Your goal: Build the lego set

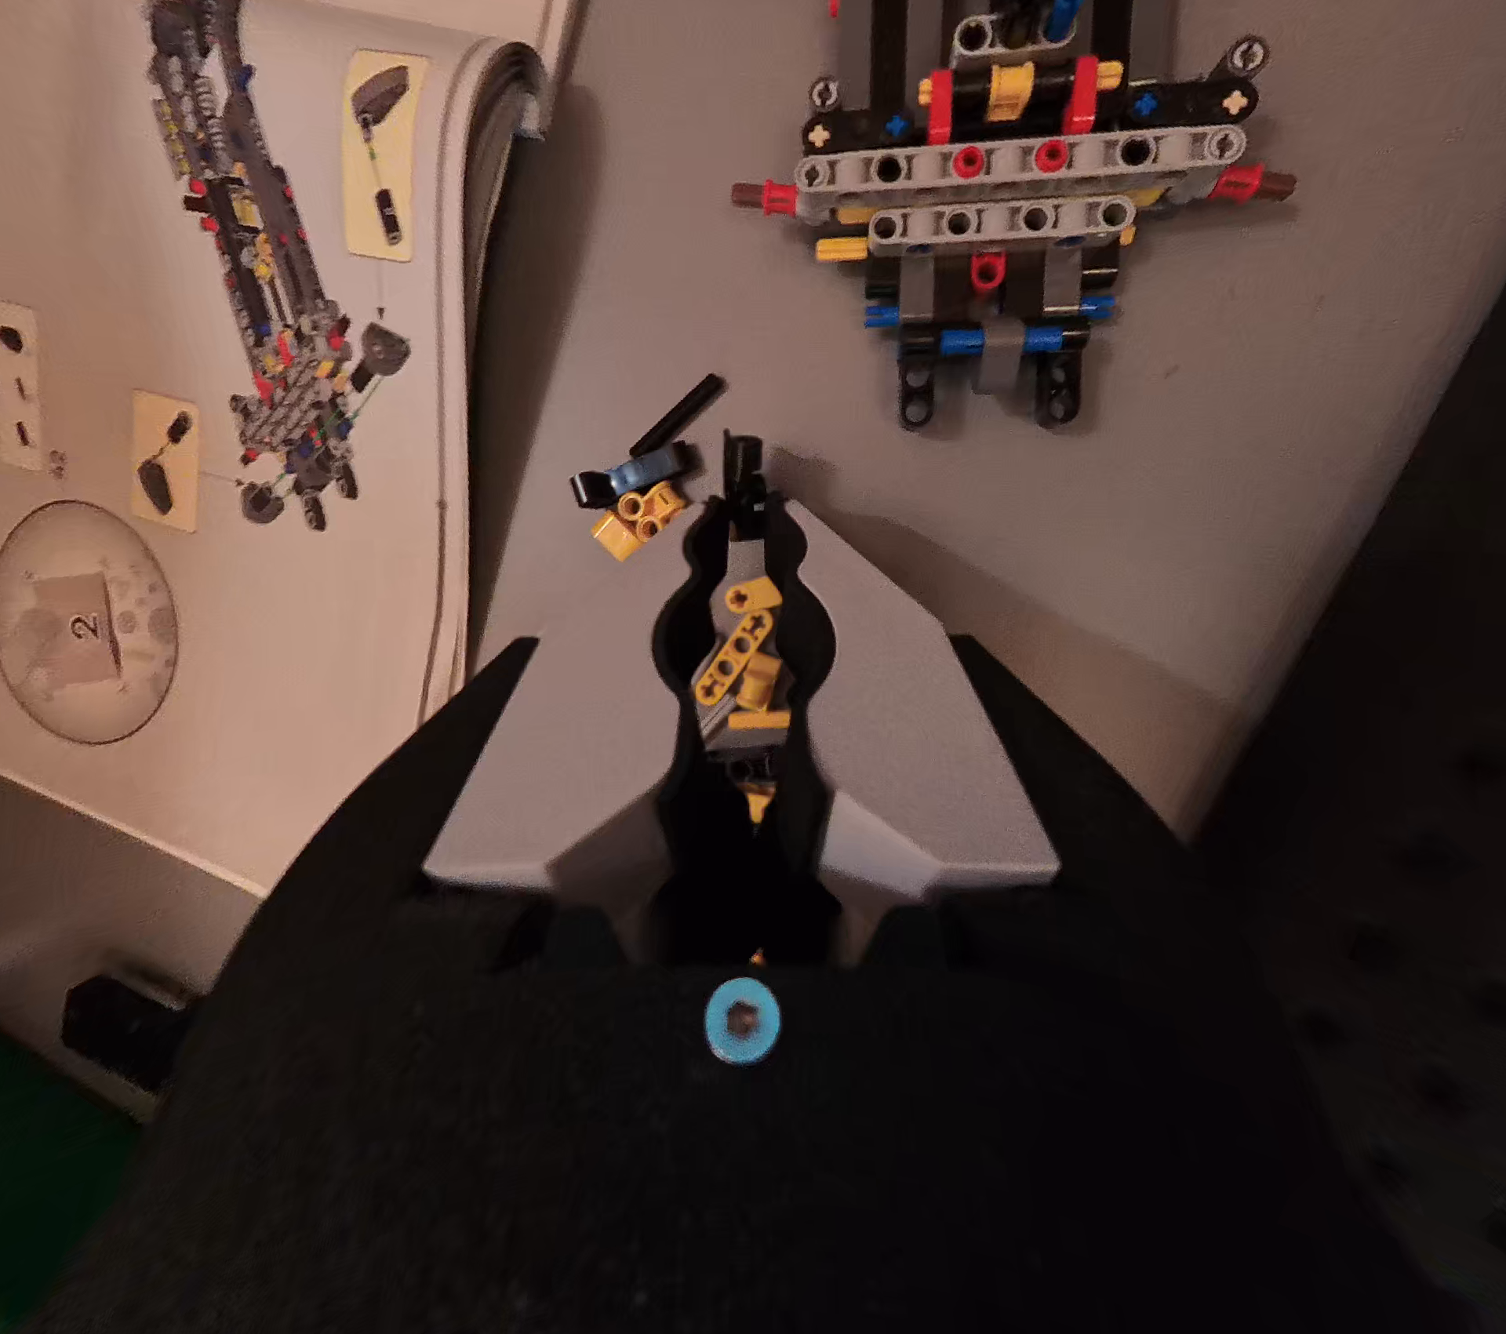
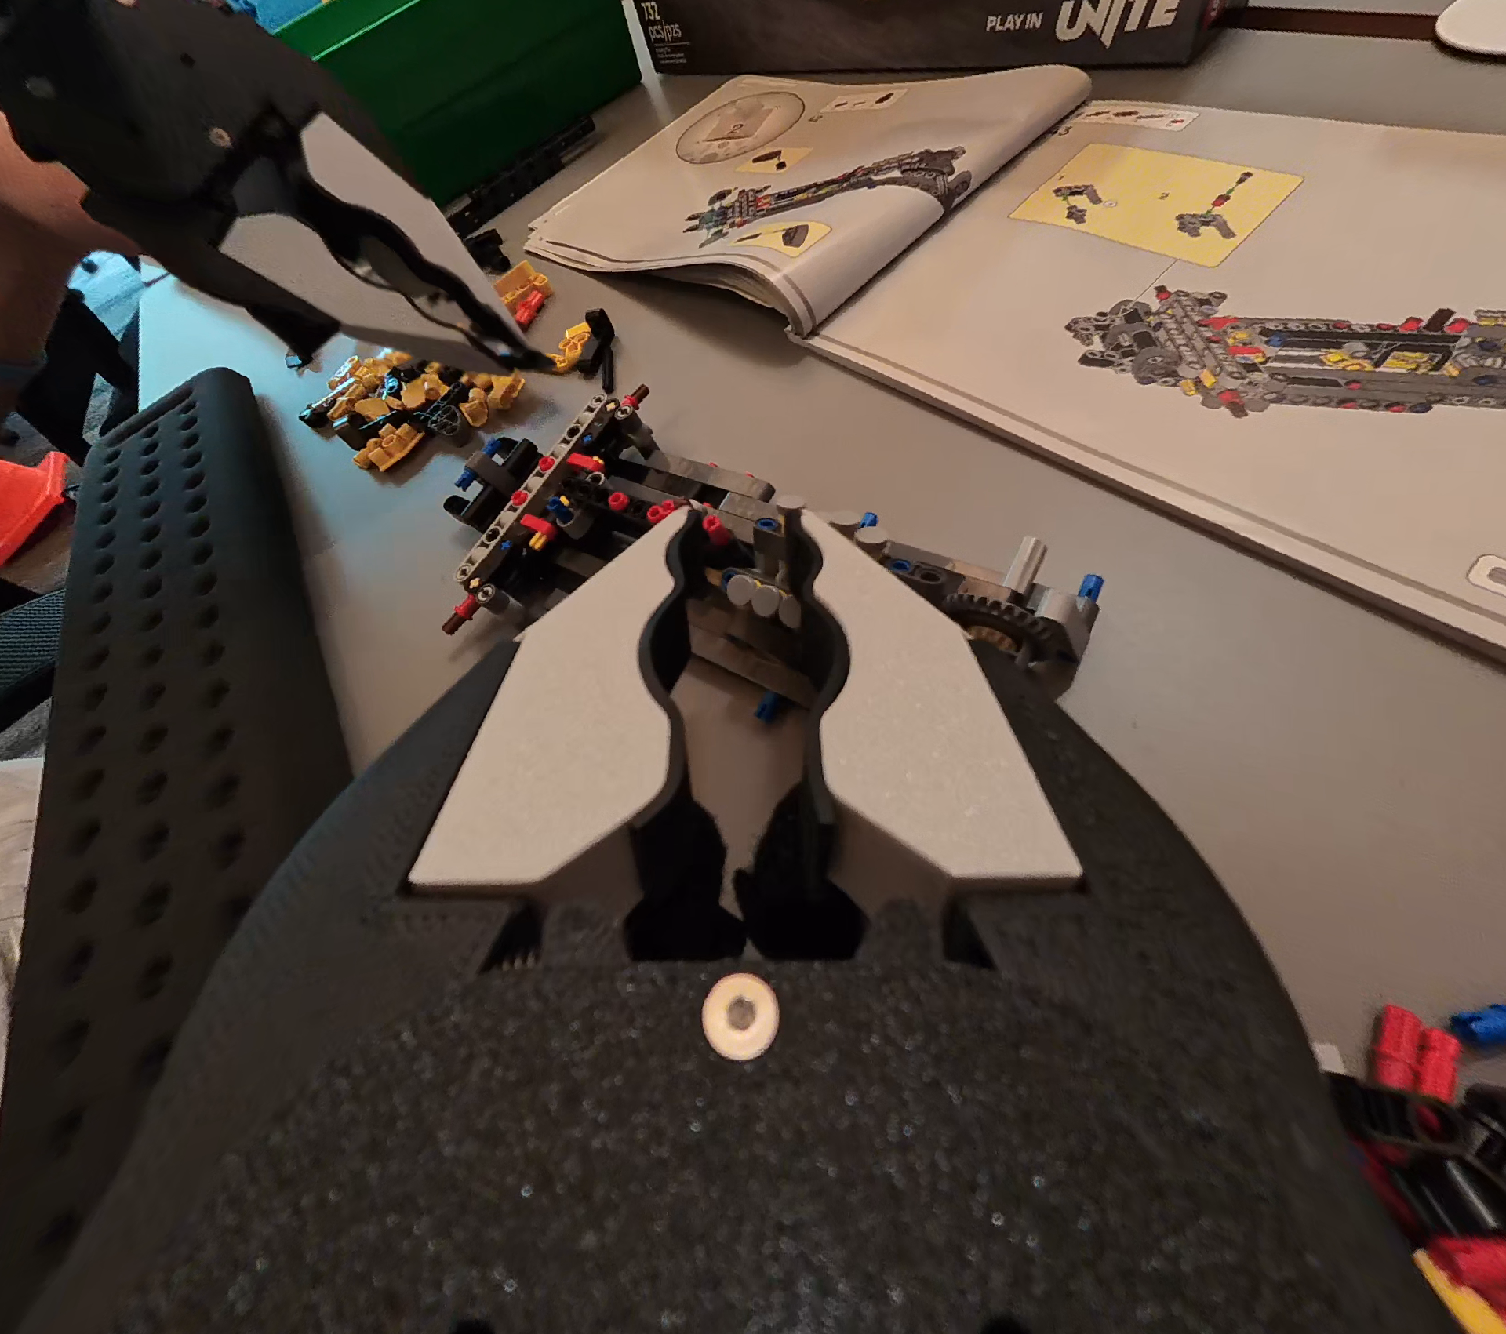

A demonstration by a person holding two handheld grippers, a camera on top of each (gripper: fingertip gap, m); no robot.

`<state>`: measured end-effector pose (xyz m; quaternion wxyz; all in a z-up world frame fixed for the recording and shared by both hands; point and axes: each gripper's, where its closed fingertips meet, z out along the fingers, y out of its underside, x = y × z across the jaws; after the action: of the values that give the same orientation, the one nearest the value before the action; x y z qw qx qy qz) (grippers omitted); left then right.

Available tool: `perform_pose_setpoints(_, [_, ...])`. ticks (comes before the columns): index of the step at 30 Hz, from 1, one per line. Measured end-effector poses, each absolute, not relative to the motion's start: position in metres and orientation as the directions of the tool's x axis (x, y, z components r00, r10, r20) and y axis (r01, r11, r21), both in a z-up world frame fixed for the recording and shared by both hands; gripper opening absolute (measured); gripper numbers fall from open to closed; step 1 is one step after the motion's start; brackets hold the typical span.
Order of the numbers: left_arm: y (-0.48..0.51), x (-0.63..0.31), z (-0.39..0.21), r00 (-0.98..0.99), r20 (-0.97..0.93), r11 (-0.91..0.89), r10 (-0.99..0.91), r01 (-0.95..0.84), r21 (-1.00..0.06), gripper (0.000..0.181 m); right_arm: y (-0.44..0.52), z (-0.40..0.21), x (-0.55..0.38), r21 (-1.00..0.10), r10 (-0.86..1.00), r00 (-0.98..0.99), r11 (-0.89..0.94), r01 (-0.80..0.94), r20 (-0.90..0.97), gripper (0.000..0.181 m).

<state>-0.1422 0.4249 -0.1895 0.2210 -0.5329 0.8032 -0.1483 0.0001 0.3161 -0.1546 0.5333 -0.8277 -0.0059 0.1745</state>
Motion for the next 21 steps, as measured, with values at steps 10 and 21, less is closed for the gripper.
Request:
perform_pose_setpoints(10, [0.442,-0.159,-0.183,-0.251,-0.260,0.350,-0.933,-0.805,-0.479,0.006,0.316,-0.155,-0.001,-0.883,0.202,0.938,-0.436,-0.173,-0.283,0.019])
perform_pose_setpoints(21, [0.551,-0.314,-0.153,0.405,-0.403,-0.184,-0.821,-0.855,-0.485,0.007,0.317,-0.156,-0.005,-0.883,0.215,0.938,-0.443,-0.154,-0.271,0.019])
